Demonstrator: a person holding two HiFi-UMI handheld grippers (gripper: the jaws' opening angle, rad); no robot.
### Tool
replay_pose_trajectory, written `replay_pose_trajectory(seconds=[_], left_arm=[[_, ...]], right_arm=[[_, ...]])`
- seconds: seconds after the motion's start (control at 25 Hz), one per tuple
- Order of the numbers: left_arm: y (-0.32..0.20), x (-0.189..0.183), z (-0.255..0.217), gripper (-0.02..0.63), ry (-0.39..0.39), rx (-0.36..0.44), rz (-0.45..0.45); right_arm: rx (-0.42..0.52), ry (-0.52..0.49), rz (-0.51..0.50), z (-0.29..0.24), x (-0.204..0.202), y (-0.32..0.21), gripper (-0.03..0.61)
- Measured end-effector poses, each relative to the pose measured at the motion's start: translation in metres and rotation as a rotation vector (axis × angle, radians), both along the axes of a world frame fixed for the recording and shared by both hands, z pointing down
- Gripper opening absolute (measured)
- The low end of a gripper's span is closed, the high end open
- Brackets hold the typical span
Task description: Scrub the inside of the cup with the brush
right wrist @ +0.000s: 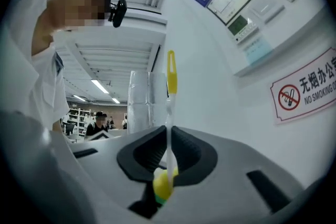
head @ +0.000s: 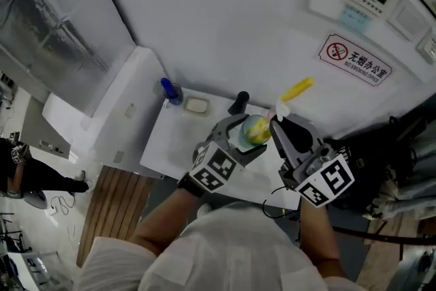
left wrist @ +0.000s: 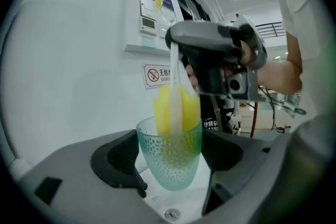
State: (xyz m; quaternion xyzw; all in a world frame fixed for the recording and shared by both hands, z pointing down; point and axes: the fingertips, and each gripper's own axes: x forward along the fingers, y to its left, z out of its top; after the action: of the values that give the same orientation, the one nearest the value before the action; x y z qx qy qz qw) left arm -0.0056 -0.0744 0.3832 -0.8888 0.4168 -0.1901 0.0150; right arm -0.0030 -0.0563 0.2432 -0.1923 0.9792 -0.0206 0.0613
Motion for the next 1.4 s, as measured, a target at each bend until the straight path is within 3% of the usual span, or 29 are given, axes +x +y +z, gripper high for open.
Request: replay_pose_trajectory(seconds=[0.2, 0.48, 0.6, 0.76, 1.12, 1.28, 1.4], left_arm=[[0.005, 0.002, -0.018, 0.354, 0.020, 0.007, 0.022], [0.008, 0.006, -0.023, 0.354, -0.001, 0.022, 0.048], [0.008, 0.010, -0.033, 0.354, 0.004, 0.040, 0.057], [0.008, 0.012, -0.028, 0.354, -0.046, 0.036, 0.070], [0.006, 0.016, -0.020, 0.354, -0.032, 0.018, 0.073], [0.002, 0.017, -0.027, 0.354, -0.025, 0.037, 0.070], [0.001, 0.017, -0.027, 0.354, -0.042, 0.030, 0.072]], right_arm=[[0.004, 0.069, -0.016, 0.021, -0.023, 0.008, 0.031], [0.105, -0.067, 0.040, -0.047, -0.010, 0.007, 0.029], [0.052, -0.002, 0.039, -0.015, -0.014, 0.005, 0.029], [-0.010, 0.031, 0.057, 0.013, -0.014, 0.003, 0.029], [0.074, -0.026, 0.097, -0.039, 0.010, 0.000, 0.029], [-0.018, 0.066, 0.069, -0.001, 0.005, -0.001, 0.029], [-0.055, 0.076, 0.069, 0.018, 0.003, -0.002, 0.029]])
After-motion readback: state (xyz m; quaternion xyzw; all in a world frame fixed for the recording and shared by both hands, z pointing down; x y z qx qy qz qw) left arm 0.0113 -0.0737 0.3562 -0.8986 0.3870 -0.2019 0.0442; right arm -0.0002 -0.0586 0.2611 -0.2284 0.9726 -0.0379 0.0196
